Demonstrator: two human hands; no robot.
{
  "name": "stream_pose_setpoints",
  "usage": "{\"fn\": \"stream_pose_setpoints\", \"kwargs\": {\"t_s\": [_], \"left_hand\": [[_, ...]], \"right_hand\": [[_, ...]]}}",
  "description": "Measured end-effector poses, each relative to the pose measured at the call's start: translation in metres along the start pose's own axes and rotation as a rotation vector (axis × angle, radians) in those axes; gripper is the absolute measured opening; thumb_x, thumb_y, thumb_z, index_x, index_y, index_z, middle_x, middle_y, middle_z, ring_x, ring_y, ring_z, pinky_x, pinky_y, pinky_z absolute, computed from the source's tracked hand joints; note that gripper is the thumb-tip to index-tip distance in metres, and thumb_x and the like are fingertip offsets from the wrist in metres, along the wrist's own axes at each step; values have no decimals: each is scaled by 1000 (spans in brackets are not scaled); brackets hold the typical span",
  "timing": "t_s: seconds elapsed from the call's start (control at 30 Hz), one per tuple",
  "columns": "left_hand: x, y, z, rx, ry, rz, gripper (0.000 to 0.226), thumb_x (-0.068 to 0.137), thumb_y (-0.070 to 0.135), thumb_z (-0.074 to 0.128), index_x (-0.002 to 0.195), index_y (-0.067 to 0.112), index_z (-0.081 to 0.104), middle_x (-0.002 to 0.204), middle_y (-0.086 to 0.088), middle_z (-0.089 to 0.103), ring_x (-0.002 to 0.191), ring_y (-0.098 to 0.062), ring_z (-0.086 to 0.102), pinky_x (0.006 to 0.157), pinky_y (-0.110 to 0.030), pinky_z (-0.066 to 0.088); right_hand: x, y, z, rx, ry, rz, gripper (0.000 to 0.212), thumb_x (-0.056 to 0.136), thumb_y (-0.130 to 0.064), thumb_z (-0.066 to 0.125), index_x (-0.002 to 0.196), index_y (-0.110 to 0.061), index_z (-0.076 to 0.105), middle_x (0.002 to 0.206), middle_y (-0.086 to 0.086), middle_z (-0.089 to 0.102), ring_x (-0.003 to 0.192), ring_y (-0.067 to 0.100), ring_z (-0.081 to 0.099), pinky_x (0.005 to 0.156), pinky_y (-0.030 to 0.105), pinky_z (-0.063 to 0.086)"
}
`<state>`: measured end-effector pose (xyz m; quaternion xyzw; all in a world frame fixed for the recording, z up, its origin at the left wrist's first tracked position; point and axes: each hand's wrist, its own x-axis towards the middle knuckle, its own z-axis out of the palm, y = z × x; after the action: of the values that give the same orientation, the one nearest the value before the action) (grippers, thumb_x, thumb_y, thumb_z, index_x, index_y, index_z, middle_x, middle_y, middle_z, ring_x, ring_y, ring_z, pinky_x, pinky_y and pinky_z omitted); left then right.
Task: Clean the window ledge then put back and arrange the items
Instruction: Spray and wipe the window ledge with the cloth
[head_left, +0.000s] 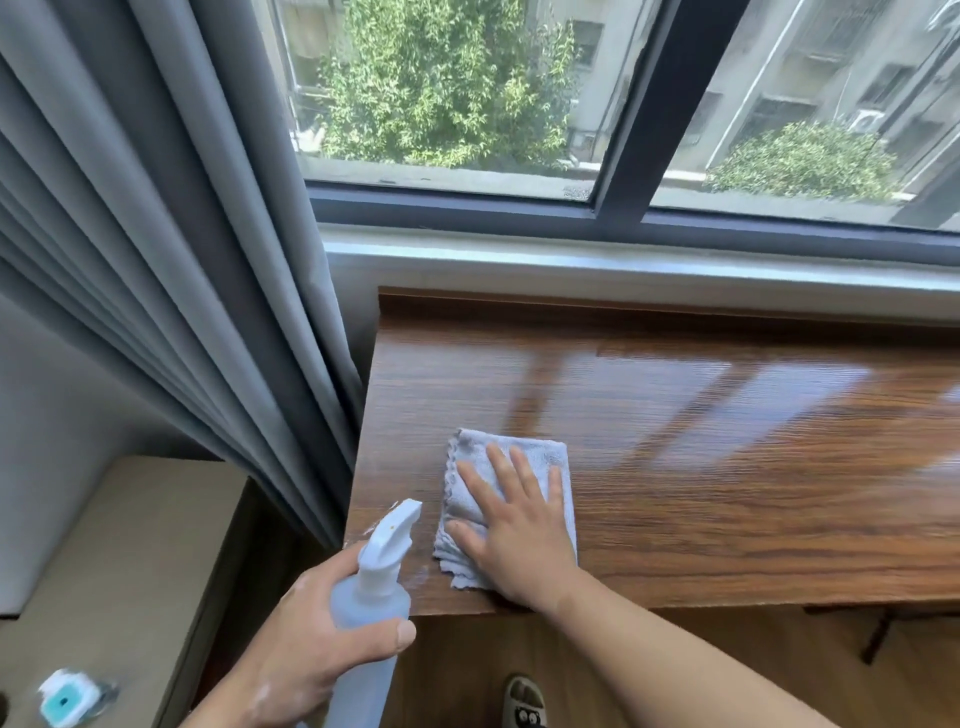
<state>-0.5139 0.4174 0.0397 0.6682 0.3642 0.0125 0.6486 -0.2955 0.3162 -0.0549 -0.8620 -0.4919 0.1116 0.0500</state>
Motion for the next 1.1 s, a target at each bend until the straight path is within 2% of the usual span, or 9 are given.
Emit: {"fn": "stream_pose_setpoints", "kwargs": {"t_s": [0.13,0.27,0.43,0.57,0.67,0.8,0.87,1.0,1.1], "left_hand": [[3,-1,-7,17,17,0,64,49,49,88,111,44,71,99,-5,77,94,-22,71,99,-48,53],[-3,3,-15,13,-18,-6,53,54,46,85,105,44,73,94,-4,78,90,-19,72,97,-44,53],[-17,-6,-27,-8,-51,-98,39,58,33,85,95,26,74,88,-24,69,79,-28,64,93,-60,50],[-28,-25,-38,30,-49,-148,44,57,30,87,94,16,71,90,-26,66,78,-32,61,92,-64,49],[-33,-33,-47,52,-81,-155,50,57,34,88,104,23,73,93,-20,69,91,-44,63,97,-59,49],[-40,-40,-53,103,-102,-160,53,55,37,83,107,31,71,100,-12,71,99,-33,65,98,-49,52],[-43,-45,-56,123,-65,-175,53,51,41,82,102,31,73,101,-6,71,99,-27,65,96,-48,52],[-52,-57,-72,38,-86,-196,54,56,35,86,107,28,72,95,-17,71,90,-38,65,93,-54,52],[-57,-64,-82,-8,-73,-185,59,58,29,86,114,36,70,92,-20,69,81,-27,65,88,-48,52]], "right_hand": [[-40,10,12,-83,27,-39,66,89,-73,37,148,-43,37,160,-1,36,148,28,33,111,61,14],[-41,12,15,-104,28,-40,66,90,-73,35,148,-43,37,159,-1,36,148,27,31,111,61,14],[-40,11,15,-107,21,-41,66,90,-73,34,149,-43,36,160,-1,36,149,26,22,113,59,12],[-42,10,14,-117,25,-57,66,92,-71,31,150,-41,36,161,0,33,150,27,22,115,60,10],[-44,7,15,-129,8,-52,65,95,-71,24,152,-41,34,163,0,30,151,27,20,116,60,9],[-47,-7,20,-148,-12,-60,67,96,-72,17,154,-42,29,165,-1,25,153,27,18,116,60,7],[-47,-16,23,-159,-25,-75,67,96,-73,17,155,-42,27,165,-1,22,153,27,16,116,61,7],[-46,-39,25,-145,-37,-130,66,97,-72,19,155,-42,27,165,-1,23,153,28,17,115,62,10],[-26,-62,21,-97,-49,-184,66,96,-72,17,154,-43,27,165,-1,22,154,27,13,116,62,6]]}}
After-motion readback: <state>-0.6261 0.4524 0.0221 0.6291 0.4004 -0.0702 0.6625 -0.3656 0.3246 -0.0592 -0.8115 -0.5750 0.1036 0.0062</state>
